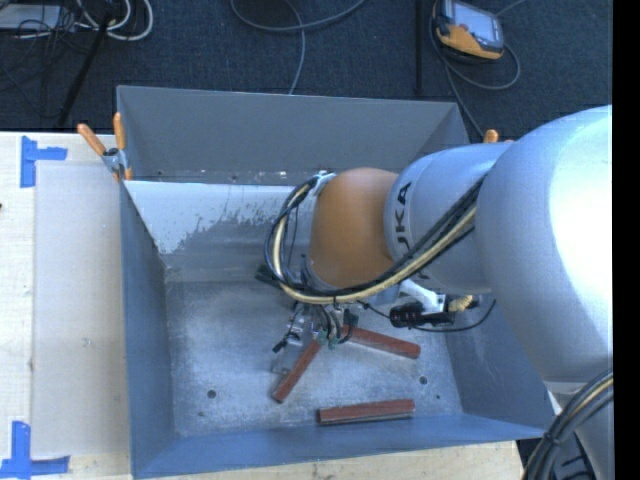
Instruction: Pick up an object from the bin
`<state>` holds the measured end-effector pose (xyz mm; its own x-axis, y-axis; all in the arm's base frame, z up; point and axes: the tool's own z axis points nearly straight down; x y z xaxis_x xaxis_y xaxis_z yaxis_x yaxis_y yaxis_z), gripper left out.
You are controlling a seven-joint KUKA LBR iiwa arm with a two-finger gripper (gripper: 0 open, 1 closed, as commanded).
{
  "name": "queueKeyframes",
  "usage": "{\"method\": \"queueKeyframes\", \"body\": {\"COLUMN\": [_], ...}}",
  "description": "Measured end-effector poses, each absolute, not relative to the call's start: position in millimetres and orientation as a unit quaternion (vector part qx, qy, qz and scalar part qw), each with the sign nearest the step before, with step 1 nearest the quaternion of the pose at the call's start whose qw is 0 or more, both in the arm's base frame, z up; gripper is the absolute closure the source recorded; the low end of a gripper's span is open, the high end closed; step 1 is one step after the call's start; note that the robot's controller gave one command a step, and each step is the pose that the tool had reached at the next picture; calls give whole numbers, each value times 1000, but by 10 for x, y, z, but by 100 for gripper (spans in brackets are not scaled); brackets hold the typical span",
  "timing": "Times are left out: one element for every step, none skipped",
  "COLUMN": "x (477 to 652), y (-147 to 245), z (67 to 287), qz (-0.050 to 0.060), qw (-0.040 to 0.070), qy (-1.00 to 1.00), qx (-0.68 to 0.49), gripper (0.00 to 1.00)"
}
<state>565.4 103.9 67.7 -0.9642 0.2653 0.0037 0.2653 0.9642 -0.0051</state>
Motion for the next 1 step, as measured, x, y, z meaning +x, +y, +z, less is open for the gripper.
{"method": "queueKeyframes", "body": {"x": [5475], "y": [132], "z": [692], "qz": [2], "qw": [1], "qy": [-1000], "qx": [-29], "gripper": [0]}}
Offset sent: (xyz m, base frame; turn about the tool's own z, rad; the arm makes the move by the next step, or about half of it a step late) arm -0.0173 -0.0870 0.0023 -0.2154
